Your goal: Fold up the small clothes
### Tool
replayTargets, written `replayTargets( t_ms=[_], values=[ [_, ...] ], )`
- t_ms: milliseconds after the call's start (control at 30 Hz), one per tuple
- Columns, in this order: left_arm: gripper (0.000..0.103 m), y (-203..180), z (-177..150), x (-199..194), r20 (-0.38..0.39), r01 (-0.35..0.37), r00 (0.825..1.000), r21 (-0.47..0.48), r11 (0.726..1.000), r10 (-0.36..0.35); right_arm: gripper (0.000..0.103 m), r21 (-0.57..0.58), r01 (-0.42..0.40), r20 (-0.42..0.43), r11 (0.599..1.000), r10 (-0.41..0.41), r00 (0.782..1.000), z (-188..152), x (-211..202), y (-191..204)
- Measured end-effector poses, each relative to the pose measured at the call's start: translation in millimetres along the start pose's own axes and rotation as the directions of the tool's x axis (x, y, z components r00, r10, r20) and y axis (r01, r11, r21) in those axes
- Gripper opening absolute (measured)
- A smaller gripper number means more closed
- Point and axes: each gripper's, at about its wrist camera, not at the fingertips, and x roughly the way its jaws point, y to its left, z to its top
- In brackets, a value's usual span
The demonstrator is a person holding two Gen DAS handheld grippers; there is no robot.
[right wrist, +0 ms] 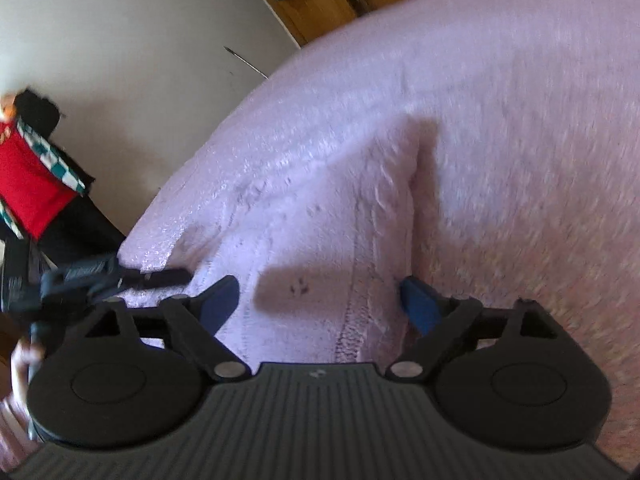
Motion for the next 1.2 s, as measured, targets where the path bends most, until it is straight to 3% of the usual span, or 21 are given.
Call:
replayTargets(
  t_ms=[67,133,200,233,300,533,667,967,1067,1200],
  values=[
    [0.075,0.9,-9.3,6.4,-0.031,0.078,0.996,-0.033,0.996,-0.079,0.096,0.071,-0.042,-0.061,0.997,0.046,0.997,0.8,17.8,-12.2],
    [0.074,-0.9,-16.0,12.6,-0.02,0.102,0.994,-0.037,0.994,-0.103,0.096,0.11,-0.085,-0.027,0.99,0.089,0.996,0.0,25.3,-18.3],
    [0.064,-5.4,-19.6,16.8,0.002,0.095,0.995,-0.045,0.994,-0.095,0.082,0.145,-0.091,-0.026,0.985,0.095,0.995,3.4,28.0,-19.9],
    [0.048,-7.4,-19.7,19.4,-0.003,0.099,0.995,-0.047,0.994,-0.099,0.064,0.167,-0.086,-0.035,0.982,0.093,0.995,5.6,28.3,-20.7],
    [0.041,-7.3,-20.7,19.1,-0.008,0.132,0.991,-0.093,0.987,-0.133,0.057,0.214,-0.1,-0.038,0.972,0.111,0.993,9.4,25.6,-24.3],
    [0.038,-35.6,-25.0,-6.1,-0.013,0.189,0.982,-0.053,0.981,-0.19,0.054,0.274,-0.175,0.006,0.946,0.18,0.984,23.5,-22.3,-15.3],
    [0.038,-53.4,-45.0,-13.2,-0.073,0.194,0.978,-0.049,0.98,-0.197,0.054,0.179,-0.119,-0.005,0.977,0.122,0.993,16.7,-64.6,-4.9],
    [0.039,-110.1,-126.3,-23.5,-0.178,0.215,0.966,0.137,0.967,-0.19,0.054,0.124,0.018,0.006,0.992,-0.018,1.0,-35.7,-168.2,-16.4],
    [0.039,-121.7,-146.0,-21.9,-0.196,0.188,0.969,0.205,0.961,-0.148,0.054,0.132,0.062,-0.001,0.989,-0.062,0.998,-57.0,-194.8,-22.8],
    [0.046,-122.2,-161.3,-19.6,-0.182,0.09,0.983,0.281,0.956,-0.039,0.058,0.14,0.136,-0.031,0.981,-0.133,0.991,-78.7,-191.4,-29.6]
  ],
)
